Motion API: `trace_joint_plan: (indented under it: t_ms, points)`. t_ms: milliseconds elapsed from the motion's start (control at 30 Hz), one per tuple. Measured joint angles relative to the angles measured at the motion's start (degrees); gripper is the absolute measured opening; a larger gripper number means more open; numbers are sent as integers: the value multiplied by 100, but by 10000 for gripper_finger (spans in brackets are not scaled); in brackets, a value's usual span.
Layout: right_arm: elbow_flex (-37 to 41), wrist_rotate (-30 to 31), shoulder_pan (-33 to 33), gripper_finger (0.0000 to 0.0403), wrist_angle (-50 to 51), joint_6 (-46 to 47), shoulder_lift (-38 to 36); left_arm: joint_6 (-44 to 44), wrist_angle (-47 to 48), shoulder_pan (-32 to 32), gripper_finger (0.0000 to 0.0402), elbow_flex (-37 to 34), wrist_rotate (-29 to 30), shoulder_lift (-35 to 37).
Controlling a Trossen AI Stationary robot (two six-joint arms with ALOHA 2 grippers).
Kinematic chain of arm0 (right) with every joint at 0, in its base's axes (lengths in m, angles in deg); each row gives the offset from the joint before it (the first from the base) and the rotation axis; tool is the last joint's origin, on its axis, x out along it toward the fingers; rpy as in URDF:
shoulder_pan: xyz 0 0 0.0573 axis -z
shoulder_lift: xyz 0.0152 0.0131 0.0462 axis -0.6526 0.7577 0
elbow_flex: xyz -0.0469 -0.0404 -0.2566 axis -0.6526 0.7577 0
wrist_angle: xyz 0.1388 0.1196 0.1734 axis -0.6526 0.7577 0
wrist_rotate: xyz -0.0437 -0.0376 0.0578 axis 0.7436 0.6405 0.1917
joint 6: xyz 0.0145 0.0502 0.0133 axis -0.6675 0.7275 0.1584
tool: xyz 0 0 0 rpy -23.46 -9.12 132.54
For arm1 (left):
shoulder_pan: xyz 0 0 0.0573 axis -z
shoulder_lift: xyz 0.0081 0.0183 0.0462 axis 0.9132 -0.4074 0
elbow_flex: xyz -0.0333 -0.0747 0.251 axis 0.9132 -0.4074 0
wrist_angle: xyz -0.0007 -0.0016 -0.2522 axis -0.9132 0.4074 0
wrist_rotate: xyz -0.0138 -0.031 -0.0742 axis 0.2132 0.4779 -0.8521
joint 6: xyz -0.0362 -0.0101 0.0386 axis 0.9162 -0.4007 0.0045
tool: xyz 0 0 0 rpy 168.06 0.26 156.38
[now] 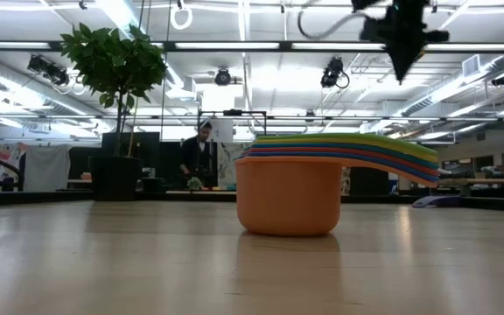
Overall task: Nest measuring cups in basket
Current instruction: Stack the dark blue measuring cup on top of the green measuring cup
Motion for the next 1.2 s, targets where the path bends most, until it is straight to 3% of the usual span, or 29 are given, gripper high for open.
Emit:
trace_joint_plan:
  t_ms: [233,467,867,1200]
  points:
    - [1254,-141,755,29,-563,-1430,-128,-218,0,-499,4,0,-18,0]
    - [1950,-554,1196,57,-1322,-2611,75,-304,0,-839,4,0,-292,0]
    - [2382,-605,1281,155,-1377,-5682,922,-300,0,-899,4,0,-337,-1]
    - [2448,-846,1282,171,-1537,-7595,1843,-236,0,-899,4,0,-334,-1]
